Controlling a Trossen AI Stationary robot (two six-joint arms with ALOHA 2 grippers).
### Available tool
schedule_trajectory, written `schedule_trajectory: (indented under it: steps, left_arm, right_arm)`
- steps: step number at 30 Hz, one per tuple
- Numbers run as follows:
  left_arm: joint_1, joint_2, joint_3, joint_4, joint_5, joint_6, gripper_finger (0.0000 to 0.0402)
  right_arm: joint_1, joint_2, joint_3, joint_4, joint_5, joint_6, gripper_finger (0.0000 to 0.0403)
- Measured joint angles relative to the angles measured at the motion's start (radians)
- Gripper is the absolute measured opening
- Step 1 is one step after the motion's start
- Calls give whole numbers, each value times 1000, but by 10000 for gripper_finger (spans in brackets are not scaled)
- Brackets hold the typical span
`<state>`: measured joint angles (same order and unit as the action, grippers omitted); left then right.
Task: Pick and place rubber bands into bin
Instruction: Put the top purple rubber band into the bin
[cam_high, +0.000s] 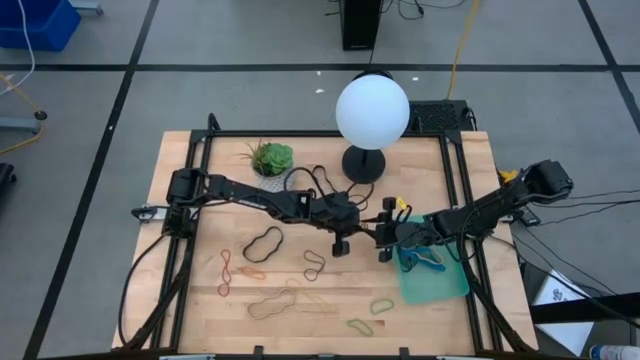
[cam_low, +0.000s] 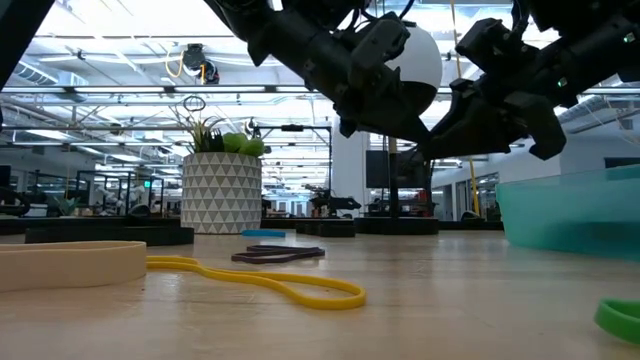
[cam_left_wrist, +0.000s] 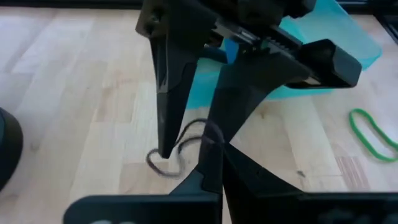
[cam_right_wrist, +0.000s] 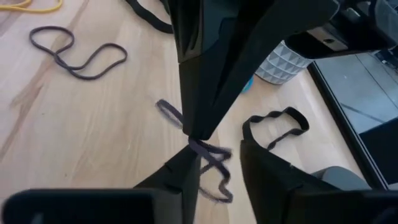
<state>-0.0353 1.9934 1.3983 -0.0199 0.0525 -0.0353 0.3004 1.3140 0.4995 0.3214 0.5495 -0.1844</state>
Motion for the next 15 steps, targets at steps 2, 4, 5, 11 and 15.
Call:
schedule_trajectory:
  steps: [2, 4, 5, 11, 15]
  left_arm:
    - [0, 0, 0, 1, 0, 0, 5]
    - [0, 0, 0, -1, -2, 0, 11]
    - [0, 0, 0, -2, -9, 0, 13]
    - [0, 0, 0, -6, -27, 0, 16]
    - [0, 0, 0, -6, -27, 1, 16]
  right_arm:
    - [0, 0, 0, -1, 0, 0, 78]
    - [0, 0, 0, -4, 0, 0, 53]
    - [0, 0, 0, -5, 0, 0, 39]
    - [0, 0, 0, -6, 0, -6, 7]
    - [0, 0, 0, -7, 0, -4, 2]
